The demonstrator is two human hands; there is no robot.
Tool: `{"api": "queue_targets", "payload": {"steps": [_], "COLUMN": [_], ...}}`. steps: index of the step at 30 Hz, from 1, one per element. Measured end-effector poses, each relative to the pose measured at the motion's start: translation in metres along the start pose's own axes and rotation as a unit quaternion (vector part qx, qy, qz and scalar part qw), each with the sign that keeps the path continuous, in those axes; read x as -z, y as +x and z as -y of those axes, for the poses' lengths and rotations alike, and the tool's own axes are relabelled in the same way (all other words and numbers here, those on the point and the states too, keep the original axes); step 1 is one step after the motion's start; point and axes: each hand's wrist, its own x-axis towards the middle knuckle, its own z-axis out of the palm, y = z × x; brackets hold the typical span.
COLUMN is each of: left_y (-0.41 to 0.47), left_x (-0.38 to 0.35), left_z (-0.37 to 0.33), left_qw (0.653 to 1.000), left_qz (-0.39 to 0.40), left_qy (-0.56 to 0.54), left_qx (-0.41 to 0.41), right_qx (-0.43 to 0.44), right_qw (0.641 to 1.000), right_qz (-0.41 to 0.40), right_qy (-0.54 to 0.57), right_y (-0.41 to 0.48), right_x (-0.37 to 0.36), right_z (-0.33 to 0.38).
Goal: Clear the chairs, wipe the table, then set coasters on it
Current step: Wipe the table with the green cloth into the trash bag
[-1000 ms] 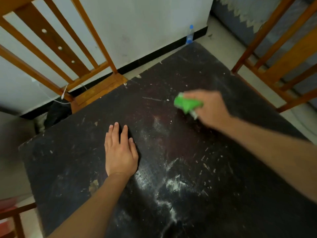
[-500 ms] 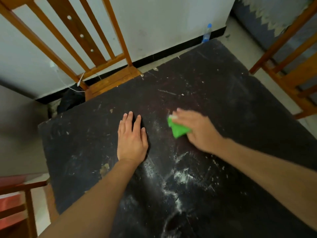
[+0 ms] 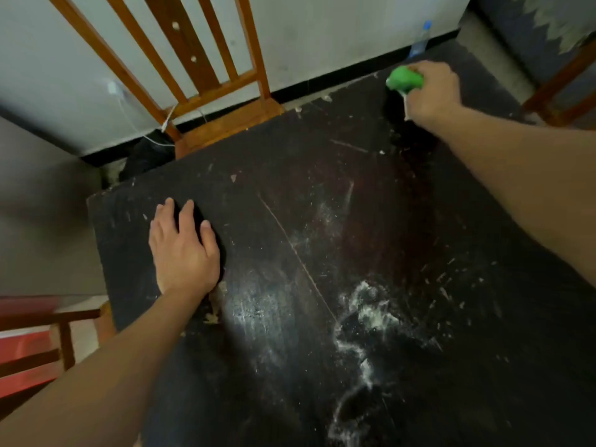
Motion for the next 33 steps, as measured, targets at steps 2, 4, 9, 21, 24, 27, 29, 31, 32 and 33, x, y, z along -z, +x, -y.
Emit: {"api": "queue_targets", "payload": {"steps": [2,4,9,21,24,27,29,31,32,33], "left_y": [0.001,0.000,0.000,0.001,0.002,0.002,0.001,0.001,0.002,0.001], "left_x": [-0.002,-0.004,-0.002,0.003,0.002,0.001,0.001,0.001,0.001,0.003], "left_z": [0.003,0.004,0.004,-0.001,0.001,0.004,0.004,0.003,0.003,0.004], "left_qw": [1.000,1.000,1.000,1.000,1.000,1.000,1.000,1.000,1.000,0.999], "left_qz": [-0.006,-0.008,0.005,0.017,0.014,0.018,0.017,0.017,0.019,0.023], "left_qy": [-0.001,-0.001,-0.009,-0.016,-0.010,-0.009,-0.014,-0.019,-0.024,-0.032], "left_qx": [0.002,-0.006,-0.003,0.006,-0.002,-0.001,-0.001,-0.003,-0.002,-0.003], "right_qx": [0.021,0.095,0.306,0.175,0.097,0.199,0.299,0.345,0.352,0.362], "right_qw": [0.999,0.995,0.936,0.978,0.993,0.975,0.939,0.907,0.893,0.876], "right_qz": [0.011,0.022,0.157,0.088,0.065,0.104,0.170,0.237,0.274,0.314], "right_qy": [-0.041,-0.023,0.074,0.071,-0.025,-0.009,0.029,0.055,0.055,0.054], "right_y": [0.001,-0.019,-0.166,-0.048,-0.012,-0.075,-0.140,-0.199,-0.224,-0.248], "right_x": [-0.016,-0.035,-0.050,-0.038,-0.064,-0.084,-0.081,-0.067,-0.060,-0.050], "right_z": [0.010,0.022,0.039,0.080,0.084,0.103,0.101,0.090,0.083,0.079]}}
